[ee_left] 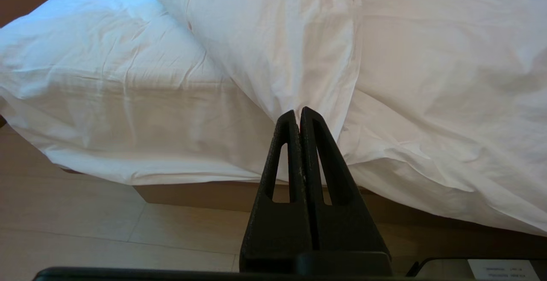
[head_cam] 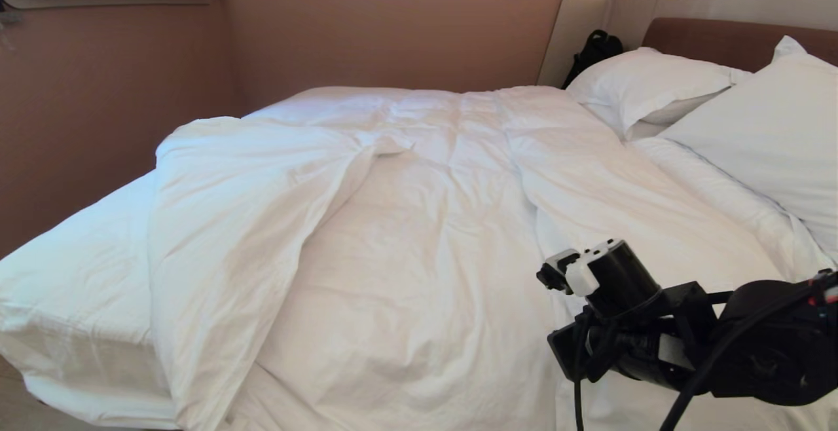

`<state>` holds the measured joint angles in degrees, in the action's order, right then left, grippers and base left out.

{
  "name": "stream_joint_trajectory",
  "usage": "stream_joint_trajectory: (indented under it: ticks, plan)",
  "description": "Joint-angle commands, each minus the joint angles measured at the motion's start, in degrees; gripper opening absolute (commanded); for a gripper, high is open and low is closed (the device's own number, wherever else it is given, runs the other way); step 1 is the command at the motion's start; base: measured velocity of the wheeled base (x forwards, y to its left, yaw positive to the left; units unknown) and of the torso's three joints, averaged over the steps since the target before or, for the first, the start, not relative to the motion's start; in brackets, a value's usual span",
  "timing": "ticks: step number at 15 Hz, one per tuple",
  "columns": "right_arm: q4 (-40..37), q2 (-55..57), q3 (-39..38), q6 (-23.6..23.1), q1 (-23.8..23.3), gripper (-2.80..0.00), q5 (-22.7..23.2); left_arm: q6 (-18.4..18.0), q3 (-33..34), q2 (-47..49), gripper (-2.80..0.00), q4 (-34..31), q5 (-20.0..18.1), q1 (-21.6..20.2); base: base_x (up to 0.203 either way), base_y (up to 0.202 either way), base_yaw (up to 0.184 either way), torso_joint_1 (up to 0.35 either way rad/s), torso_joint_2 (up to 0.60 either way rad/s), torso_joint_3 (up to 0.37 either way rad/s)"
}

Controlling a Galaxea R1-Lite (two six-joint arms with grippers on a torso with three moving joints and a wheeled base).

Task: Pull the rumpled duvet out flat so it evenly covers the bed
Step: Flatten the corners of the folded blanket

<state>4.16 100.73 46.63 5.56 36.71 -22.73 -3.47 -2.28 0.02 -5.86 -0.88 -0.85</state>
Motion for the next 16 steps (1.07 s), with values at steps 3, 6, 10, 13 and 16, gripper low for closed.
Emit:
stream_joint_trajectory:
  ticks: [3,6,10,13,16]
  plan:
    - [2.09,1.71,0.43,0.93,0.35,0.00,-1.22,-0.04,-0.01,0.06,-2.80,-0.02,0.00,-0.03,0.000,0.000,0.000,0.000,0.00,0.000]
    - [1.95,5.06,2.18,3.43,0.30,0.00,-3.54,-0.04,-0.01,0.06,-2.80,-0.02,0.00,-0.03,0.000,0.000,0.000,0.000,0.00,0.000]
    - [-0.02,6.05,3.50,5.24,0.70,0.00,-8.02,-0.04,-0.01,0.00,-2.80,-0.02,0.00,-0.03,0.000,0.000,0.000,0.000,0.00,0.000]
    - [-1.52,6.64,4.03,5.60,0.84,0.00,-10.91,-0.04,-0.01,0.06,-2.80,-0.02,0.00,-0.03,0.000,0.000,0.000,0.000,0.00,0.000]
    - [-1.52,7.34,4.00,5.54,0.98,0.00,-15.04,-0.04,-0.01,0.00,-2.80,-0.02,0.00,-0.03,0.000,0.000,0.000,0.000,0.00,0.000]
